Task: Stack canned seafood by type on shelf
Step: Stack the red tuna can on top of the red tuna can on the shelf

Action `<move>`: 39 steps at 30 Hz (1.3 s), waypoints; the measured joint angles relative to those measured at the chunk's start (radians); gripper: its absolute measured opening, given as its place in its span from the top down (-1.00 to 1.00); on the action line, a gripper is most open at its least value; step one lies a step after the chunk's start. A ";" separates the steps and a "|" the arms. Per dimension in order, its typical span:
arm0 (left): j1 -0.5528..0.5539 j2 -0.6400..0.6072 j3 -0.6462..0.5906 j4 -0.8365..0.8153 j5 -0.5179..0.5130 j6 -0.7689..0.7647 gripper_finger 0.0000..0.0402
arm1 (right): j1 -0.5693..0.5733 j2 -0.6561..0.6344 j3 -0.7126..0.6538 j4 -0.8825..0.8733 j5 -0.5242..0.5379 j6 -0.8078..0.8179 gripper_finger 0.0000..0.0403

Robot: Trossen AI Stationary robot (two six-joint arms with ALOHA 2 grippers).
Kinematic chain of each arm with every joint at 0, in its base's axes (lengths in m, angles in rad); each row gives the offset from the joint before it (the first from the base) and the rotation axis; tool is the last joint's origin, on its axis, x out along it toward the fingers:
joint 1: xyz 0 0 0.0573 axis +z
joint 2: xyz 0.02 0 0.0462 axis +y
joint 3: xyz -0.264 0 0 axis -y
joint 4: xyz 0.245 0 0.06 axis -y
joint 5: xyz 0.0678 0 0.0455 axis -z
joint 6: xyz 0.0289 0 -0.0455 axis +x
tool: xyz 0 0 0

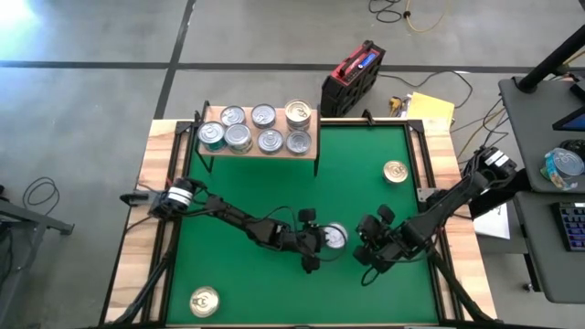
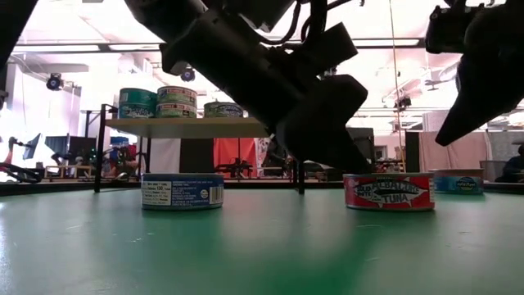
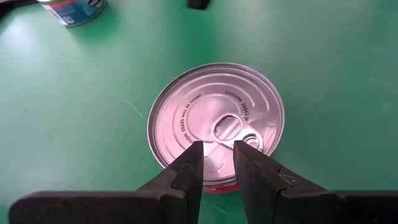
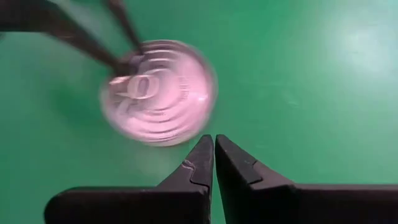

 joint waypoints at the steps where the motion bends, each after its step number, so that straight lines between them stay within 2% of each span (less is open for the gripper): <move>1: -0.002 -0.001 0.000 -0.009 0.000 -0.004 0.63 | 0.000 -0.003 0.000 0.028 -0.014 -0.023 0.95; 6: -0.016 -0.004 -0.004 -0.045 -0.010 -0.031 0.63 | -0.008 -0.027 -0.002 0.139 -0.072 -0.112 0.94; 11: -0.029 -0.006 -0.009 -0.049 -0.019 -0.029 0.63 | -0.026 -0.096 -0.008 0.155 -0.126 -0.121 0.83; 17: -0.029 -0.007 -0.010 -0.051 -0.017 -0.027 0.63 | -0.054 -0.175 -0.027 0.156 -0.153 -0.125 0.48; 22: -0.030 -0.007 -0.010 -0.050 -0.013 -0.025 0.63 | -0.088 -0.190 -0.067 0.211 -0.183 -0.131 0.13; 30: -0.032 -0.006 -0.011 -0.049 -0.010 -0.025 0.63 | -0.178 -0.212 -0.237 0.472 -0.269 -0.118 -0.23; 39: -0.033 -0.005 -0.011 -0.032 -0.003 -0.025 0.63 | -0.235 -0.198 -0.387 0.725 -0.320 -0.057 -0.34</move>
